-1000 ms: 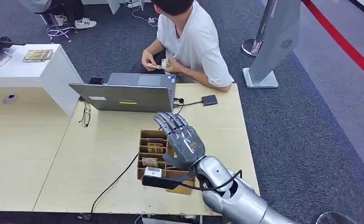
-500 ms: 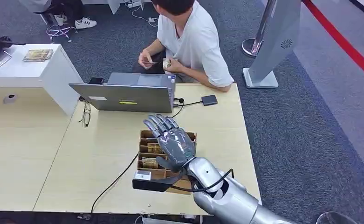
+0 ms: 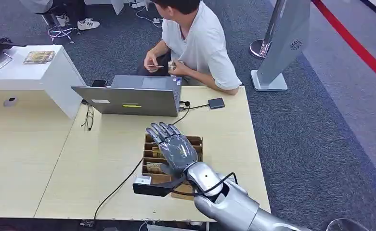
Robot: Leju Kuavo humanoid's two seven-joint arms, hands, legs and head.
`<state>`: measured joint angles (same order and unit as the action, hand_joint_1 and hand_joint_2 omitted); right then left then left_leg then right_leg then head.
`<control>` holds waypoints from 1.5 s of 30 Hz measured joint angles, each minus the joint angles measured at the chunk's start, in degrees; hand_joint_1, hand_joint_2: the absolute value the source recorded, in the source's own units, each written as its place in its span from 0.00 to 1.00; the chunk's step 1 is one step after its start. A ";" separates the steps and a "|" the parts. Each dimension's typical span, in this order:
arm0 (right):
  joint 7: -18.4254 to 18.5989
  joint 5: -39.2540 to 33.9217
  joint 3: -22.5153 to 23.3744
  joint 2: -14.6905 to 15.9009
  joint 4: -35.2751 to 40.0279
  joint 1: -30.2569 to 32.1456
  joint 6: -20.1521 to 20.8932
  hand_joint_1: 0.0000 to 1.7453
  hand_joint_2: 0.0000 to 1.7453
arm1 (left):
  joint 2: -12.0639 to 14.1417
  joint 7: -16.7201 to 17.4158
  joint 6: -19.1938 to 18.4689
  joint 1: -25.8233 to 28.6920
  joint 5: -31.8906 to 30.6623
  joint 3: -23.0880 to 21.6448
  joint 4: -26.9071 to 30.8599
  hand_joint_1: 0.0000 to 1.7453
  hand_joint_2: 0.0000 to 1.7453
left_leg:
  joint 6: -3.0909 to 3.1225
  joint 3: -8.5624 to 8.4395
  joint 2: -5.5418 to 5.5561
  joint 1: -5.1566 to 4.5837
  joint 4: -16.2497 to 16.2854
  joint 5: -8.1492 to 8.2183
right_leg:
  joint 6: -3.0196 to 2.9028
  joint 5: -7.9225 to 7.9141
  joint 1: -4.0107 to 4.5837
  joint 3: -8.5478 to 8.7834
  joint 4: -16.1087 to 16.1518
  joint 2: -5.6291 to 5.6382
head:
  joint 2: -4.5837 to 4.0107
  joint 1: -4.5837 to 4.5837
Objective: Pass the card to the sensor for recognition and then transmit it.
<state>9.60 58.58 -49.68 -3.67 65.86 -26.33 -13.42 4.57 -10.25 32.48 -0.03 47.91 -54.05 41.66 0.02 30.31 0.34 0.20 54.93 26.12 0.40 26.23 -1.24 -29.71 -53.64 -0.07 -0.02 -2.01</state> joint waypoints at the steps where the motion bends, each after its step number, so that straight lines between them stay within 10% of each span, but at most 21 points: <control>1: 0.11 0.09 -0.09 -0.35 -0.57 -0.20 0.09 0.00 1.00 | -0.26 0.28 -0.15 -0.33 -0.60 0.43 -0.61 0.00 0.00 | 0.00 0.00 0.00 0.00 0.00 0.00 | 0.00 0.00 0.00 0.00 -0.01 0.00 | 0.00 -0.04; 23: 1.20 -3.02 1.18 -3.69 -8.99 -2.92 0.59 0.00 1.00 | -6.21 0.35 -6.12 -3.28 -9.62 10.84 -13.33 0.00 0.00 | 0.01 0.00 0.01 0.00 0.01 -0.02 | 0.01 -0.03 0.00 -0.01 0.00 0.00 | 0.00 -0.02; 45: 1.53 -3.85 6.58 -3.65 -7.04 -2.52 0.07 0.00 1.00 | -3.96 4.18 -3.15 3.19 -16.89 14.05 -3.49 0.00 0.00 | 0.02 0.03 -0.06 0.00 0.01 -0.03 | -0.01 -0.06 0.00 -0.09 0.00 0.07 | 0.00 -0.02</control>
<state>11.13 54.73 -43.10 -7.32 58.82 -28.85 -13.35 0.61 -6.07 29.33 3.16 31.01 -40.00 38.16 0.04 30.35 0.28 0.20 54.94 26.08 0.40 26.18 -1.24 -29.80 -53.64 0.00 -0.02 -2.03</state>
